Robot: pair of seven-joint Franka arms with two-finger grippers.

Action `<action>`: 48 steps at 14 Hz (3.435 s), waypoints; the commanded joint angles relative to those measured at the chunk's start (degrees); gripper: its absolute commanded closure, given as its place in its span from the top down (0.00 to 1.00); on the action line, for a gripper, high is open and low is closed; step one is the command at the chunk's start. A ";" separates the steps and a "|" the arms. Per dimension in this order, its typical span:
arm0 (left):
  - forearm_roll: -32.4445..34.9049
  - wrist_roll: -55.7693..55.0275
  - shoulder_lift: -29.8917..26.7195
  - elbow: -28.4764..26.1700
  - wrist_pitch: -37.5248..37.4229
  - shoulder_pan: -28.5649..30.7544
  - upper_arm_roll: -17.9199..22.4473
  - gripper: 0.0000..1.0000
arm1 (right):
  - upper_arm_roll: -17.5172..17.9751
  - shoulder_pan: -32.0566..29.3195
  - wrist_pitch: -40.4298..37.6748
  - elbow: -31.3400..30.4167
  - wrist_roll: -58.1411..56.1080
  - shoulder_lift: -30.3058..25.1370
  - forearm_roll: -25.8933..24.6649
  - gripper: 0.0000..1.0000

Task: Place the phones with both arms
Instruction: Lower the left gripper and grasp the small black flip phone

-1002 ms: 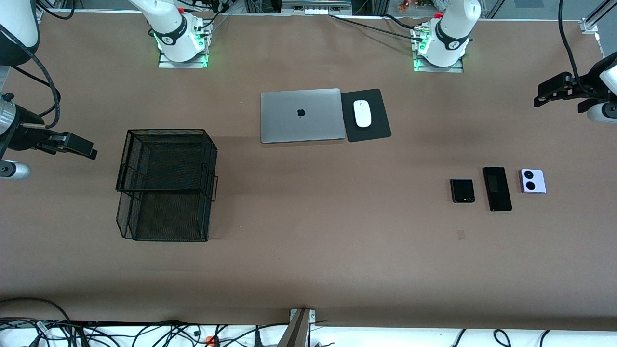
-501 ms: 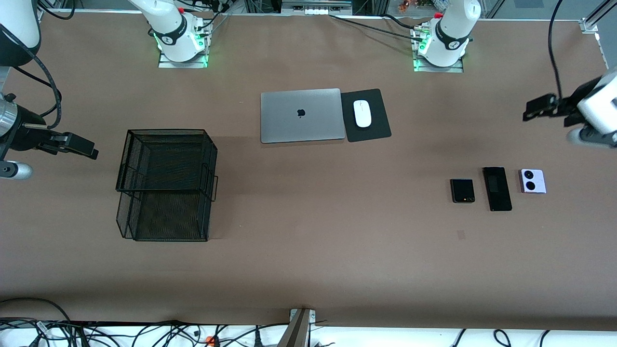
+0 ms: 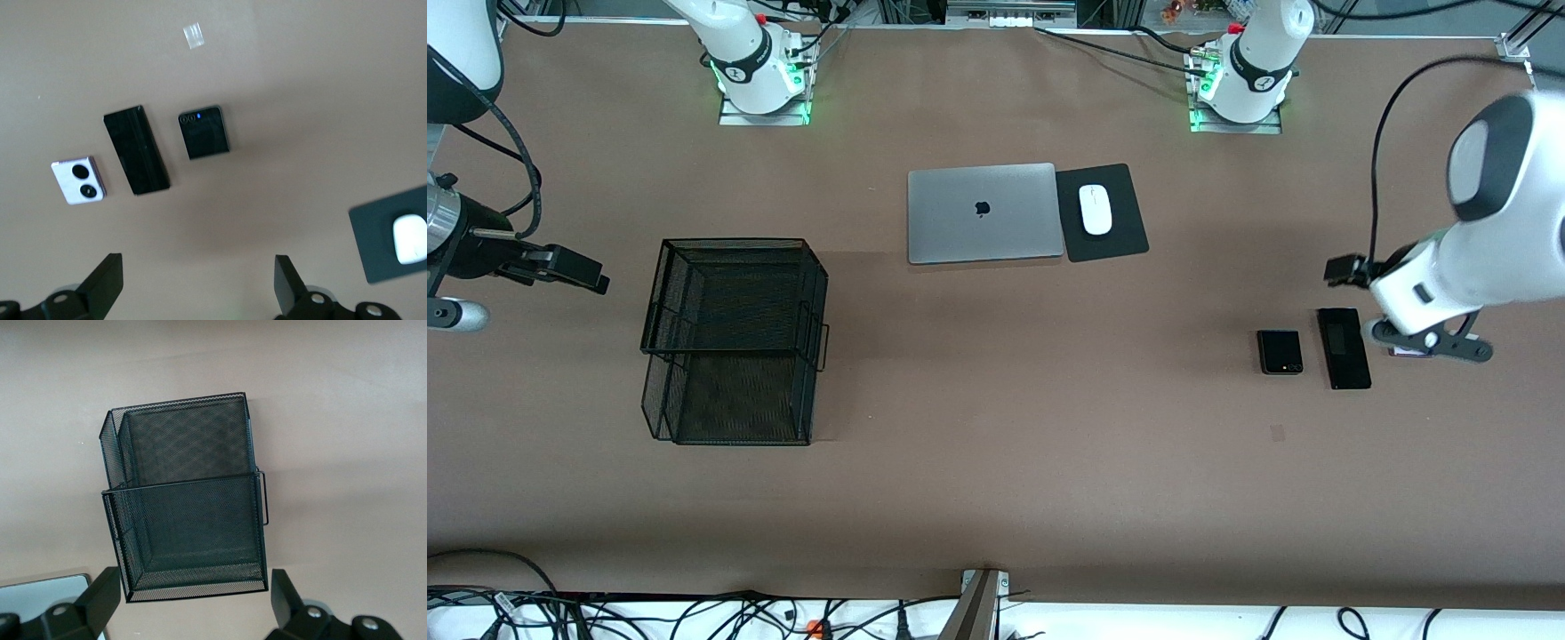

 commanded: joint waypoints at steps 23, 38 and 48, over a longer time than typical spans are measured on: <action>-4.98 -9.19 9.35 -33.39 56.75 3.89 0.06 1.00 | 0.22 -0.13 -0.41 -0.43 -0.28 -0.29 0.29 1.00; -4.80 -2.24 10.32 -33.39 57.19 4.77 0.50 1.00 | 0.30 -0.04 -0.50 -0.52 -0.28 -0.29 0.11 1.00; -4.80 -3.12 12.52 -33.30 58.95 4.77 0.50 1.00 | 0.30 -0.04 -0.50 -0.61 -0.28 -0.29 0.11 1.00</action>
